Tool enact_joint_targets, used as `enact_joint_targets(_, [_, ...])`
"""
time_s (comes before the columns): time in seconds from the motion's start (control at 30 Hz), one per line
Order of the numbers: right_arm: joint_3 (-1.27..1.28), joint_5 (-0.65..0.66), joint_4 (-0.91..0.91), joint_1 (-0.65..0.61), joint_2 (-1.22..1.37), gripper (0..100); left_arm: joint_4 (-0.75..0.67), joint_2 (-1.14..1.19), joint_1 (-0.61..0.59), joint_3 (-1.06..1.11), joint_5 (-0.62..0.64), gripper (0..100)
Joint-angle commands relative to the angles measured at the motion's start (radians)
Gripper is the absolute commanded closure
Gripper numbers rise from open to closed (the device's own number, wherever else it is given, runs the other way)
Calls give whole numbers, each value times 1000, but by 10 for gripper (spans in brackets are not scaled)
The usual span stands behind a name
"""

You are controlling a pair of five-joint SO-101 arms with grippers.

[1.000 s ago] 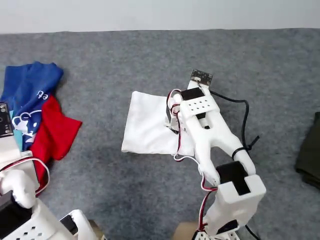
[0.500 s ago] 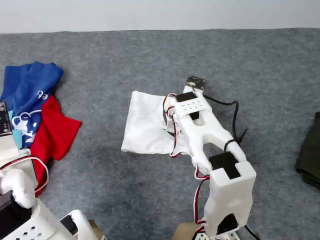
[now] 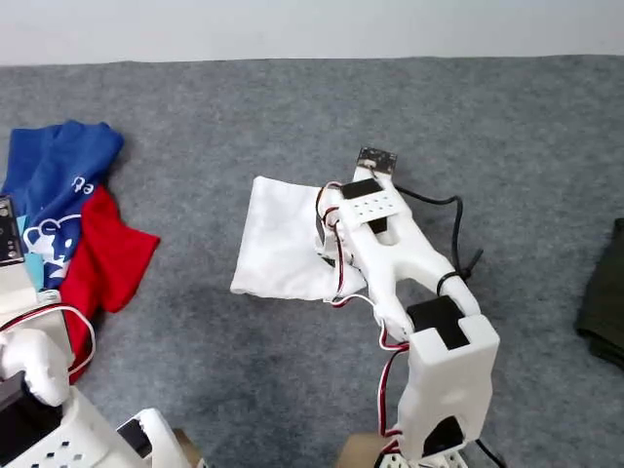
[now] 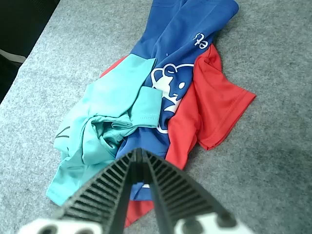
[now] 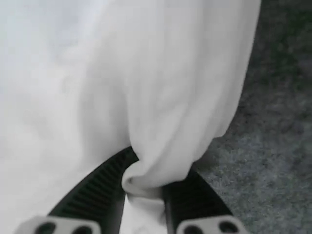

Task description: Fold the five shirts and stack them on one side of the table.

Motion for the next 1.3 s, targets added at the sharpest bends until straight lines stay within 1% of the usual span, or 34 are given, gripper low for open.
enact_joint_targets(0.0, [-31,64,36,70,-65,990,-23,3,-3,-1,-9,997])
enact_joint_targets(0.1, [-31,203,53,148,-114,990,-23,3,-3,-1,-9,997])
enact_joint_targets(0.23, [-46,431,45,277,-143,990,-23,3,-3,-1,-9,997])
enact_joint_targets(0.3, [-72,559,48,335,-125,990,-21,2,-3,-1,-9,997])
enact_joint_targets(0.43, [-176,858,47,437,-77,990,-17,2,-3,-1,-8,997])
enact_joint_targets(0.6, [-379,1145,47,498,16,990,-14,2,-3,-4,-8,997])
enact_joint_targets(0.67, [-454,1224,47,509,70,990,-14,-3,-3,-5,-8,997])
enact_joint_targets(0.73, [-523,1266,47,519,134,990,-9,-6,-3,-8,-8,997])
enact_joint_targets(0.83, [-606,1287,51,529,217,980,18,-6,-5,-8,-8,997])
enact_joint_targets(0.9, [-655,1283,77,530,248,933,21,-6,-5,-8,-8,997])
enact_joint_targets(0.93, [-677,1260,99,530,251,897,21,-6,-5,-8,-8,997])
enact_joint_targets(0.97, [-698,1212,116,533,251,861,21,-6,-5,-8,-8,997])
enact_joint_targets(1.13, [-832,829,199,529,252,705,20,-6,-5,-8,-8,997])
enact_joint_targets(1.2, [-867,704,240,518,251,656,20,-6,-5,-8,-8,997])
enact_joint_targets(1.27, [-890,571,272,504,251,635,15,-6,-5,-8,-8,997])
